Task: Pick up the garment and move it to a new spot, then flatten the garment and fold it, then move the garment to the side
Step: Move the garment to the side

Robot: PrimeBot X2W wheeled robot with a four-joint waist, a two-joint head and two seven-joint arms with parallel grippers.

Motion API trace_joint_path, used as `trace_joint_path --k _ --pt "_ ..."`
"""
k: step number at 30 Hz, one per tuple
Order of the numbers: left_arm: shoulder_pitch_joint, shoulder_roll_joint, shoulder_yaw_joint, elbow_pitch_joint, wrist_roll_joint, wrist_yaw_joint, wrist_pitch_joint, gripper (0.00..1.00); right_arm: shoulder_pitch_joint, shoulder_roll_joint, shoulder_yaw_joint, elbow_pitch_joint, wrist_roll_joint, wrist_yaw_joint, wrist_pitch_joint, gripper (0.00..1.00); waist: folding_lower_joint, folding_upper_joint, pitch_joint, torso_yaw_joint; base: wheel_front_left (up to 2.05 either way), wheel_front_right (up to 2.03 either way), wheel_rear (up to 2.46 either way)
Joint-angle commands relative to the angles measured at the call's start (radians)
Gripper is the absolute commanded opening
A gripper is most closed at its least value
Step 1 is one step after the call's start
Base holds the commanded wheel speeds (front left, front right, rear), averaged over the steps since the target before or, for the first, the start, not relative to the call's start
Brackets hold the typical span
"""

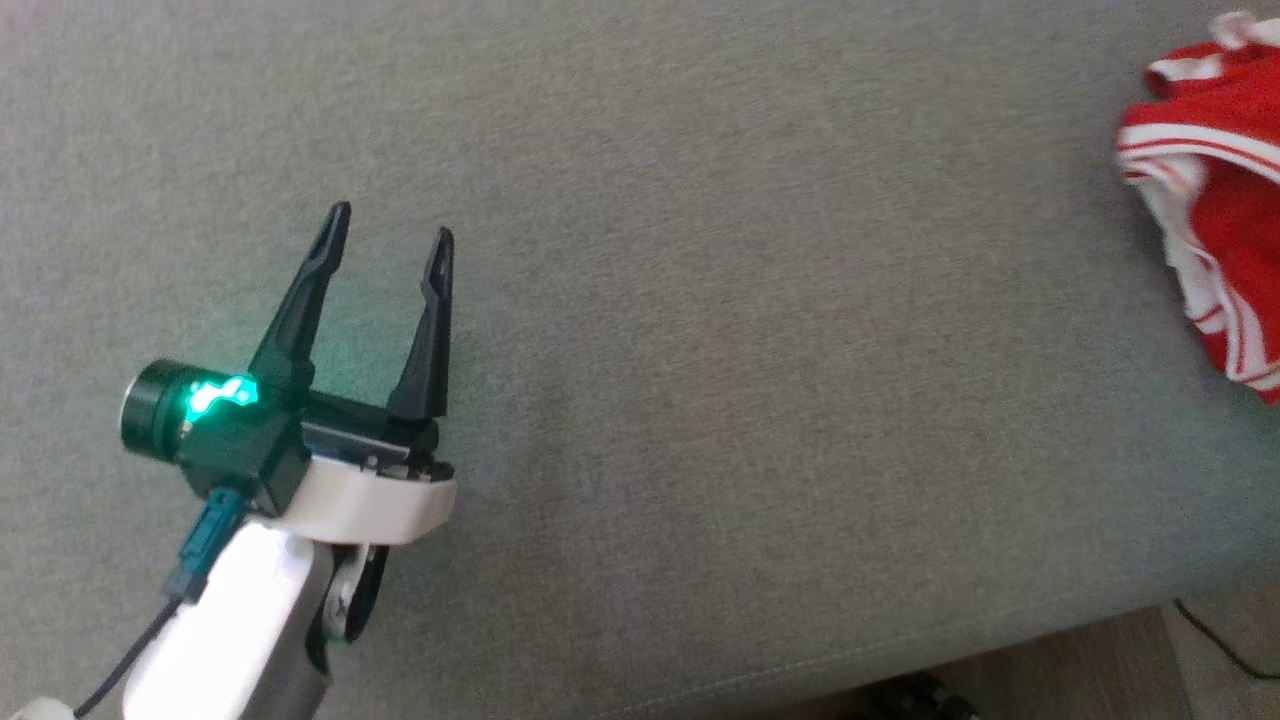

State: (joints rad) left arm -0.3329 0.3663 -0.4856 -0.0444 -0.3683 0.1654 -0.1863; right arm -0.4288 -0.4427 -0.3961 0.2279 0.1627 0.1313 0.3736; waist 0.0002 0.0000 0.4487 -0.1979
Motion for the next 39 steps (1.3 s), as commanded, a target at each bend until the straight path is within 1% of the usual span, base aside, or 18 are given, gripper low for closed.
trace_joint_path --k 1,2,4,6,8,11,15,17,22,23,26,30,35,39 --pt "-0.04 0.022 0.03 -0.031 0.011 -0.003 -0.005 1.0 -0.012 -0.015 -0.023 -0.019 -0.02 -0.001 0.012 0.96 -0.0002 0.0 0.024 0.021 0.0 0.0 0.0" --pt "-0.044 0.022 0.03 -0.029 0.012 -0.004 -0.007 1.0 -0.017 0.001 -0.045 -0.017 -0.032 -0.001 0.012 1.0 -0.0002 0.0 0.029 0.023 0.0 0.0 0.0" --pt "-0.049 0.021 0.031 -0.024 0.009 -0.005 -0.011 1.0 -0.022 0.033 -0.098 -0.006 -0.077 -0.001 0.026 1.0 -0.0002 0.0 0.036 0.023 0.0 0.0 0.0" --pt "-0.053 0.019 0.03 -0.017 0.006 -0.009 -0.015 1.0 -0.026 0.064 -0.126 -0.015 -0.106 -0.001 0.012 1.0 -0.0002 0.0 0.041 0.024 0.0 0.0 0.0" --pt "-0.055 0.017 0.028 -0.009 0.004 -0.011 -0.02 1.0 -0.02 0.097 -0.166 -0.015 -0.14 -0.001 0.024 1.0 -0.0002 0.0 0.041 0.024 0.0 0.0 0.0" --pt "-0.057 0.011 0.024 0.007 0.0 -0.016 -0.026 1.0 0.009 0.152 -0.209 -0.028 -0.165 -0.001 0.036 1.0 -0.0002 0.0 0.027 0.031 0.0 0.0 0.0" --pt "-0.044 -0.002 0.021 0.036 -0.009 -0.014 -0.038 1.0 0.094 0.229 -0.191 -0.093 -0.141 -0.001 -0.004 1.0 -0.0002 0.0 -0.025 0.05 0.0 0.0 0.0" --pt "-0.028 -0.009 0.021 0.051 -0.014 -0.008 -0.043 1.0 0.154 0.27 -0.159 -0.134 -0.12 -0.001 -0.038 1.0 -0.0002 0.0 -0.059 0.061 0.0 0.0 0.0" --pt "0.032 -0.016 0.034 0.083 -0.035 0.016 -0.05 1.0 0.3 0.348 -0.015 -0.242 -0.061 -0.001 -0.129 1.0 -0.0002 0.0 -0.146 0.083 0.0 0.0 0.0" --pt "0.032 -0.016 0.034 0.083 -0.035 0.016 -0.05 1.0 0.3 0.348 -0.015 -0.242 -0.061 -0.001 -0.129 1.0 -0.0002 0.0 -0.146 0.083 0.0 0.0 0.0" --pt "0.073 -0.016 0.044 0.097 -0.05 0.033 -0.052 1.0 0.367 0.374 0.074 -0.292 -0.027 -0.001 -0.174 1.0 -0.0002 0.0 -0.189 0.098 0.0 0.0 0.0" --pt "0.121 -0.017 0.062 0.111 -0.074 0.053 -0.054 1.0 0.419 0.388 0.184 -0.337 0.015 -0.001 -0.228 1.0 -0.0002 0.0 -0.233 0.126 0.0 0.0 0.0" --pt "0.168 -0.019 0.085 0.126 -0.096 0.076 -0.058 1.0 0.429 0.392 0.321 -0.363 0.045 -0.001 -0.295 1.0 -0.0002 0.0 -0.278 0.166 0.0 0.0 0.0" --pt "0.192 -0.014 0.108 0.132 -0.107 0.092 -0.062 1.0 0.417 0.392 0.393 -0.371 0.054 -0.001 -0.337 1.0 -0.0002 0.0 -0.309 0.197 0.0 0.0 0.0"
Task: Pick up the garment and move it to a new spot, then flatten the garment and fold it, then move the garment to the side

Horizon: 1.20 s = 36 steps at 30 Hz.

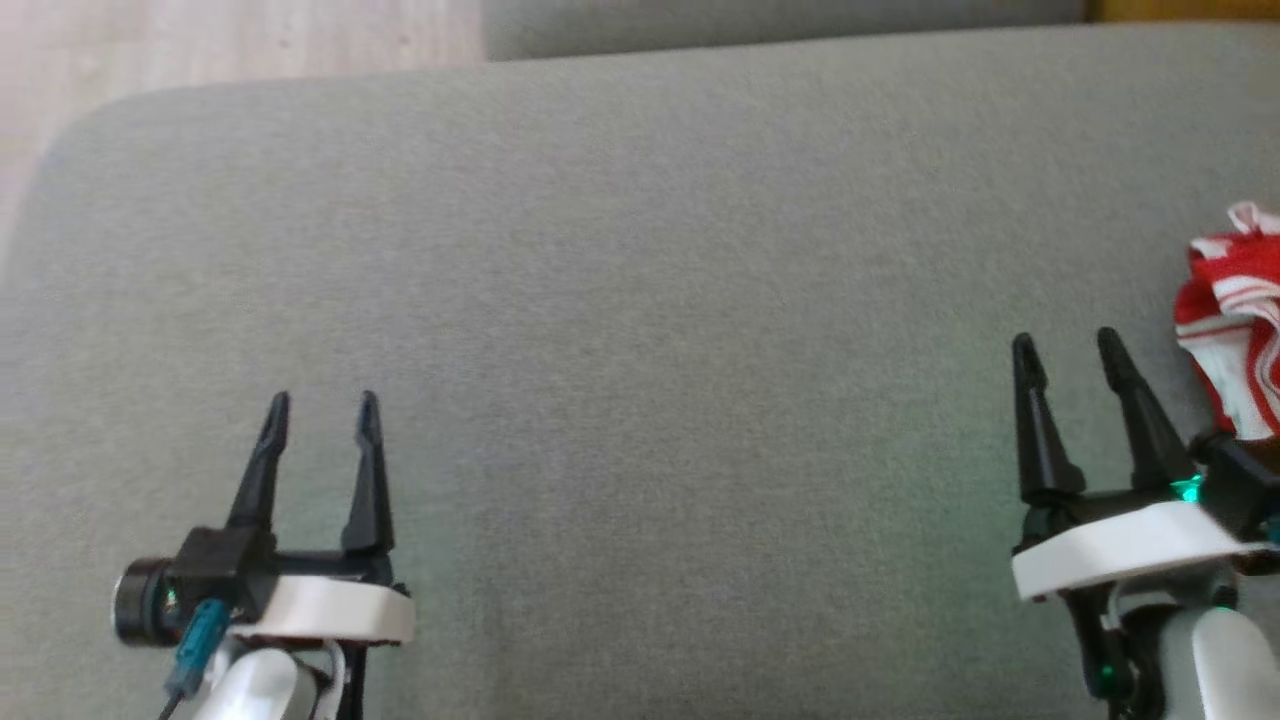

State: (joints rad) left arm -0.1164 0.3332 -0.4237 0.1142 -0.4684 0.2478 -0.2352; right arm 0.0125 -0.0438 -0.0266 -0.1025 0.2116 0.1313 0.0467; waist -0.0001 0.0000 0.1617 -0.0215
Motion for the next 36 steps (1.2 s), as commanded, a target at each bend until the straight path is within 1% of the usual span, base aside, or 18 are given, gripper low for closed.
trace_joint_path --k 1,7,16,24,36 --pt "-0.018 0.022 0.052 -0.025 -0.009 0.013 -0.014 1.0 -0.024 -0.007 0.034 -0.041 0.005 -0.001 -0.016 1.0 0.0001 0.0 -0.03 0.027 0.0 0.0 0.0" --pt "0.028 0.039 0.06 -0.03 -0.016 0.028 -0.005 1.0 0.017 -0.007 0.047 -0.061 -0.002 -0.001 -0.014 1.0 0.0001 0.0 -0.086 0.04 0.0 0.0 0.0" --pt "0.118 0.052 0.04 -0.035 -0.03 0.04 0.029 1.0 0.12 -0.007 0.049 -0.105 -0.005 -0.001 0.039 1.0 0.0001 0.0 -0.171 0.023 0.0 0.0 0.0" --pt "0.15 0.06 0.026 -0.041 -0.032 0.05 0.047 1.0 0.174 -0.006 0.038 -0.115 0.003 -0.001 0.068 1.0 0.0001 0.0 -0.189 0.026 0.0 0.0 0.0" --pt "0.153 0.069 0.011 -0.049 -0.025 0.058 0.063 1.0 0.186 -0.006 0.039 -0.119 0.003 -0.001 0.084 1.0 0.0001 0.0 -0.192 0.026 0.0 0.0 0.0"
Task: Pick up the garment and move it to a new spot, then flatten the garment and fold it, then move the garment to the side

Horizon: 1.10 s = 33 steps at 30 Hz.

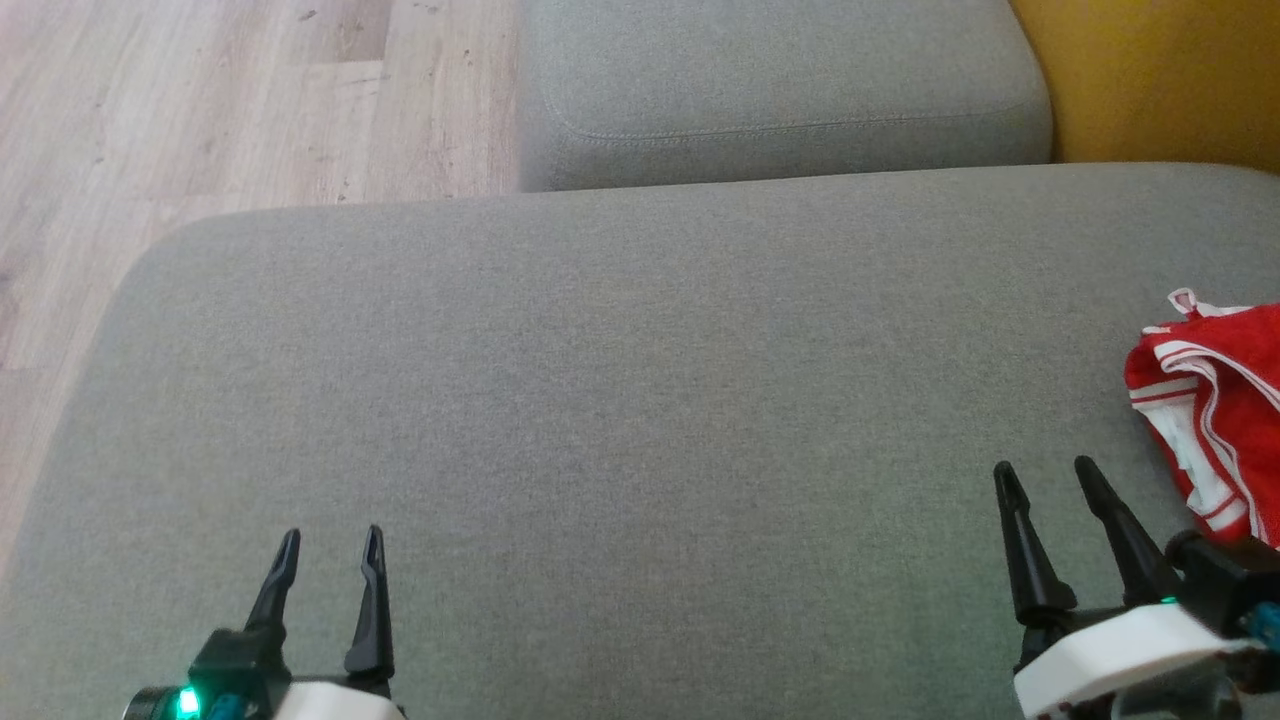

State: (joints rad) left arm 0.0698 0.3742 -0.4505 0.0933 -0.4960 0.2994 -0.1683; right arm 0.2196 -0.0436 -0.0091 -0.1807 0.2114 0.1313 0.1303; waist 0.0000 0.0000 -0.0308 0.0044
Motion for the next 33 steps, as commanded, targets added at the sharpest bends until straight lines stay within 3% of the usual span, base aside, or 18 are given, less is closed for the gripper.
trace_joint_path --k 1,11,12,33 --pt "-0.033 0.028 0.037 -0.029 0.003 0.007 -0.003 1.0 -0.021 -0.007 0.021 -0.041 0.003 -0.001 0.001 1.0 0.0 0.0 0.0 0.0 0.0 0.0 0.0" --pt "-0.033 0.031 0.035 -0.032 -0.001 0.012 -0.006 1.0 -0.021 -0.007 0.023 -0.041 0.014 -0.001 0.002 1.0 0.0 0.0 0.005 0.0 0.0 0.0 0.0" --pt "0.0 0.006 -0.001 -0.003 -0.001 0.008 0.0 0.0 0.0 0.0 0.0 0.0 0.011 0.0 0.002 0.0 0.0 0.0 0.005 0.0 0.0 0.0 0.0" --pt "-0.023 -0.052 0.073 0.049 -0.175 -0.057 0.037 0.0 -0.047 -0.014 0.005 0.096 0.236 0.0 -0.016 0.0 0.0 0.0 0.01 -0.001 0.0 0.0 0.0"
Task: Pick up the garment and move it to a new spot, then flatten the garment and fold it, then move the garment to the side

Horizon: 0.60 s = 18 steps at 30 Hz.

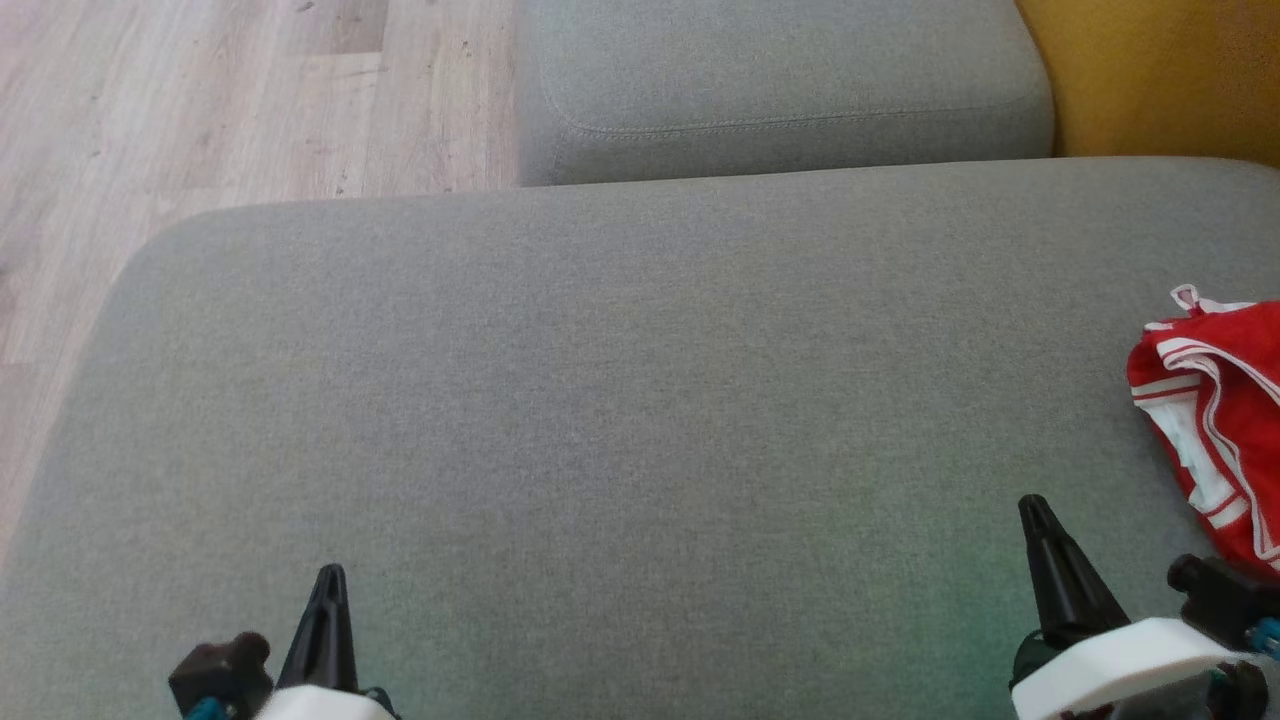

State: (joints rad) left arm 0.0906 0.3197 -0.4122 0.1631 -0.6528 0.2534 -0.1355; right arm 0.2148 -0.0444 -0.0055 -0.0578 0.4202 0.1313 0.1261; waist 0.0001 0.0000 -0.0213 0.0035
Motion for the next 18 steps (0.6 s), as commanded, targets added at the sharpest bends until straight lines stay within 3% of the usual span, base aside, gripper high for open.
trace_joint_path --k 1,18 --pt "-0.045 0.0 0.039 -0.02 -0.027 -0.015 0.006 0.0 -0.045 -0.014 0.001 -0.024 0.039 0.0 -0.012 0.0 0.0 0.0 0.0 0.0 0.0 0.0 0.0" --pt "-0.07 -0.037 0.108 -0.001 -0.173 -0.072 0.039 0.0 -0.087 -0.022 -0.003 0.025 0.225 0.0 -0.023 0.0 0.0 0.0 0.004 -0.001 0.0 0.0 0.0"
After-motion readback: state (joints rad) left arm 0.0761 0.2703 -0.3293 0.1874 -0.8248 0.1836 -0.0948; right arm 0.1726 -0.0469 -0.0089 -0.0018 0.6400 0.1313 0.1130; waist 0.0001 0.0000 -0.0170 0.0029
